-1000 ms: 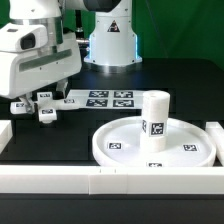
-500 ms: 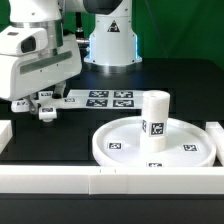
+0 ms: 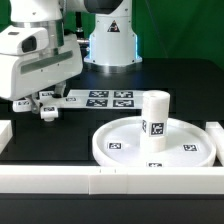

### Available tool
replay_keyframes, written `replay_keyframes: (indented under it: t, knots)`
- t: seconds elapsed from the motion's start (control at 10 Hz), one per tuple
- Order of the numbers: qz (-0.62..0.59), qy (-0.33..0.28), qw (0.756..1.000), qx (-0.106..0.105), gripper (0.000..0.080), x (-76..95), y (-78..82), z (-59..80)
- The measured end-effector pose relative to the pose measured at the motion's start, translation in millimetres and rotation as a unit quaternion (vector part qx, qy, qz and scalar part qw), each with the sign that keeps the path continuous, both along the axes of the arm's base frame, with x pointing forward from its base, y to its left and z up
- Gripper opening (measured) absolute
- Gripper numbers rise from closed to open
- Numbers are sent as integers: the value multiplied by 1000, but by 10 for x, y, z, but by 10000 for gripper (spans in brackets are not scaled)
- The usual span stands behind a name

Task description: Assemble round table

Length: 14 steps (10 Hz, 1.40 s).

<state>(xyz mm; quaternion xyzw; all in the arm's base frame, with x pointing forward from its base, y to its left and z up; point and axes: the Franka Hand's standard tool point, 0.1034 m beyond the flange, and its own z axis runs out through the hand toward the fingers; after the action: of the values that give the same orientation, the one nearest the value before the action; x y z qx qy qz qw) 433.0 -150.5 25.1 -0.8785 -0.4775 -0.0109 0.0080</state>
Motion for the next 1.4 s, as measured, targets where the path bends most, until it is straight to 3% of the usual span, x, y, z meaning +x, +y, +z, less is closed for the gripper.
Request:
replay_keyframes:
  t: [0.1,0.3,0.8,0.9,1.0,1.4]
  knots:
    - [-1,-1,1000,1,446,16,30,11]
    - [-18,-1,1000,7,446,112,242,138]
    - [-116,10,993,23,446,440,1002,587]
    - [-109,9,994,28,446,480,1065,579]
    - [-115,15,993,32,446,419,968,470]
    - [-121,17,992,32,447,431,997,483]
